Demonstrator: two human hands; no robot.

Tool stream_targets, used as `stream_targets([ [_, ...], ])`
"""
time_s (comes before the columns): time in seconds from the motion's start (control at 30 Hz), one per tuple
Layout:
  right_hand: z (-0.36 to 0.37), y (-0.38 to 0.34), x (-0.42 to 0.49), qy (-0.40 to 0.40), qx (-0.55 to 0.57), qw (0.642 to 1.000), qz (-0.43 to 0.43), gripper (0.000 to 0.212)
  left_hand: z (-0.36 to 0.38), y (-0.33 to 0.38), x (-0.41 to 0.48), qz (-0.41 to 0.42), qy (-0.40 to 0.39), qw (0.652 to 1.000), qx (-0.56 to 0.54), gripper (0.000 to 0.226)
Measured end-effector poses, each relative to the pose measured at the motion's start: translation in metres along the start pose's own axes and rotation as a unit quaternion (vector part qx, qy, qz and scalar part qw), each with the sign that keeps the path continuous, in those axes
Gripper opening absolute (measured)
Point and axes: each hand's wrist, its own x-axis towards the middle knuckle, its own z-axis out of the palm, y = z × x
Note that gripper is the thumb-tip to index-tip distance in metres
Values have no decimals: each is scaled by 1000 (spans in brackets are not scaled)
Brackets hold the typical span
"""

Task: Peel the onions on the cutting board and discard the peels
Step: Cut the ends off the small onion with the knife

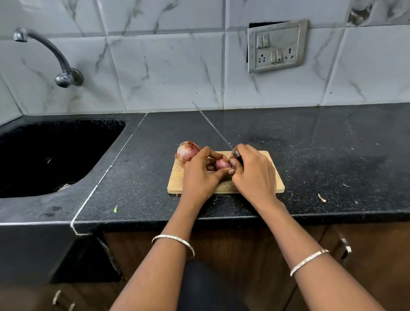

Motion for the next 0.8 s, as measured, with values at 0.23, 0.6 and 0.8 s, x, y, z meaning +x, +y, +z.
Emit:
stream_targets([
  [0.23,-1,-1,-2,19,12,1000,2,14,-3,-3,1,-7,-18,999,-29,32],
  [0.6,1,2,2,117,38,983,138,25,-5,3,-1,-18,-10,999,-50,38],
  [0.8,4,6,3,81,57,984,145,11,-8,3,-2,-16,-13,999,-49,43],
])
